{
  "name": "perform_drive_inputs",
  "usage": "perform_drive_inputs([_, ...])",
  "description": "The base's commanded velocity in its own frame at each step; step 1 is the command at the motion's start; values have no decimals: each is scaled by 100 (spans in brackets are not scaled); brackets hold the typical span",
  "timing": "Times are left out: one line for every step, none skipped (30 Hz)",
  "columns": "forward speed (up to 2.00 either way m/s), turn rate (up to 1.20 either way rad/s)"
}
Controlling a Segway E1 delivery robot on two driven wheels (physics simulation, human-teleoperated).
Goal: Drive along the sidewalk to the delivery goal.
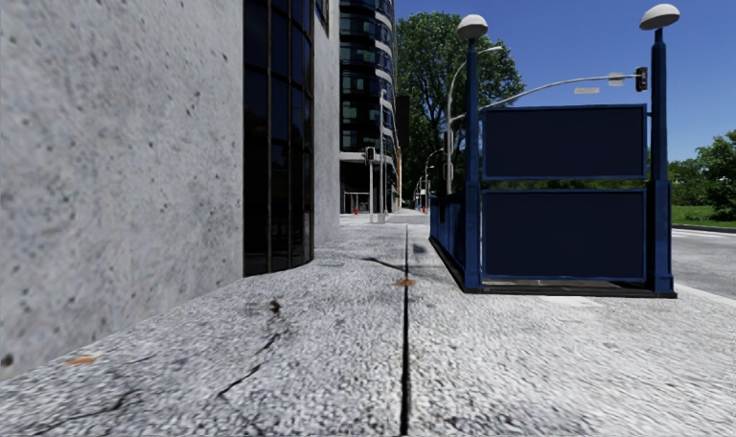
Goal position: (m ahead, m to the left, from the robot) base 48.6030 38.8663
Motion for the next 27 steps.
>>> perform_drive_inputs([200, -17])
perform_drive_inputs([200, -23])
perform_drive_inputs([200, -25])
perform_drive_inputs([200, -25])
perform_drive_inputs([200, -25])
perform_drive_inputs([200, -7])
perform_drive_inputs([200, 0])
perform_drive_inputs([200, 0])
perform_drive_inputs([200, 0])
perform_drive_inputs([200, 0])
perform_drive_inputs([200, 0])
perform_drive_inputs([200, 0])
perform_drive_inputs([200, 0])
perform_drive_inputs([200, 0])
perform_drive_inputs([200, 0])
perform_drive_inputs([200, 0])
perform_drive_inputs([200, 0])
perform_drive_inputs([200, 0])
perform_drive_inputs([200, 0])
perform_drive_inputs([200, 0])
perform_drive_inputs([200, 0])
perform_drive_inputs([200, 0])
perform_drive_inputs([200, 0])
perform_drive_inputs([200, 0])
perform_drive_inputs([200, 0])
perform_drive_inputs([200, 0])
perform_drive_inputs([200, 0])
